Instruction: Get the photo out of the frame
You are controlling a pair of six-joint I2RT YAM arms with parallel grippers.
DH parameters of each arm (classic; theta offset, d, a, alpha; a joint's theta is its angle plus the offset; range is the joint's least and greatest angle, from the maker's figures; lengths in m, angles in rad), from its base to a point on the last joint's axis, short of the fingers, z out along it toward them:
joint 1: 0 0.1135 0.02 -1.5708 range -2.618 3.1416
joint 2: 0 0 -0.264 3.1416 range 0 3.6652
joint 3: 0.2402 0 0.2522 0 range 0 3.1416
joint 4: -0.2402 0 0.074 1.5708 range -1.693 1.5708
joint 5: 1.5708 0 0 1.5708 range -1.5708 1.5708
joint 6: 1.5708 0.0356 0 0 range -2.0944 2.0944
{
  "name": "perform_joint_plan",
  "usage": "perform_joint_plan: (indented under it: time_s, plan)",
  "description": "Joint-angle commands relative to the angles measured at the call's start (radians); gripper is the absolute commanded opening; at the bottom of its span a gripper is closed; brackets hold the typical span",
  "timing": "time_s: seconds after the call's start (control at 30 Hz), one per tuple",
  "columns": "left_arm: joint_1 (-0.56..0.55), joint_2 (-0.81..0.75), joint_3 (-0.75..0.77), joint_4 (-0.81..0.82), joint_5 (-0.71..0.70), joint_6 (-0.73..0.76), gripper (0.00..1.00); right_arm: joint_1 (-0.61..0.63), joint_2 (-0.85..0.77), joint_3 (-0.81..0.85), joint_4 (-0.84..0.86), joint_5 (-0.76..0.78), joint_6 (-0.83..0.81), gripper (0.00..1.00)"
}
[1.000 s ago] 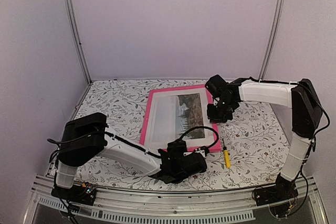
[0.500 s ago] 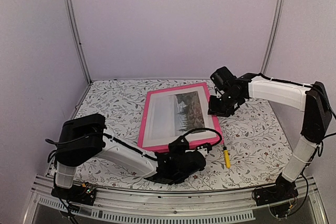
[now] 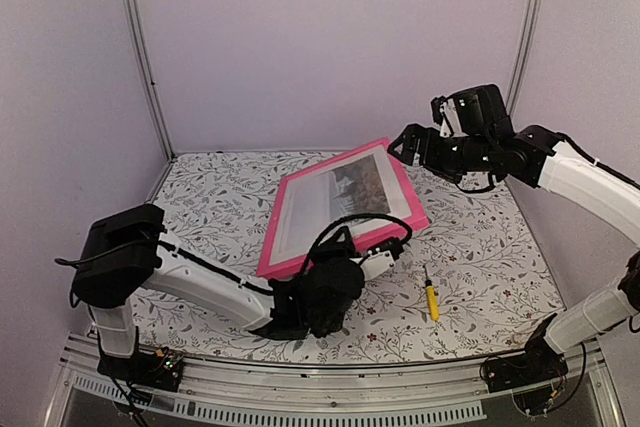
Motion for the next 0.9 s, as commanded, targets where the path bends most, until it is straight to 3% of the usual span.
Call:
perform_joint_plan:
  time_s: [0.0, 0.13, 0.47, 0.67, 0.87]
  plan:
    - [0.03, -0.124, 0.026, 0.204, -0.011, -0.087, 0.0, 0.006, -0.08, -0.041, 0.089, 0.067, -0.029, 0.99]
    - [0.042, -0.192, 0.054, 0.049, 0.009, -0.262, 0.0, 0.006, -0.136, -0.08, 0.125, 0.092, -0.044, 0.99]
    - [0.132, -0.393, 0.14, -0.535, 0.15, -0.951, 0.0, 0.007, -0.26, -0.213, 0.199, 0.14, -0.046, 0.99]
    - [0.233, -0.538, 0.095, -0.714, 0.299, -1.327, 0.0, 0.005, -0.251, -0.267, 0.212, 0.124, -0.036, 0.99]
    - [0.328, -0.7, -0.009, -0.793, 0.425, -1.644, 0.0, 0.006, -0.222, -0.329, 0.254, 0.077, -0.024, 0.99]
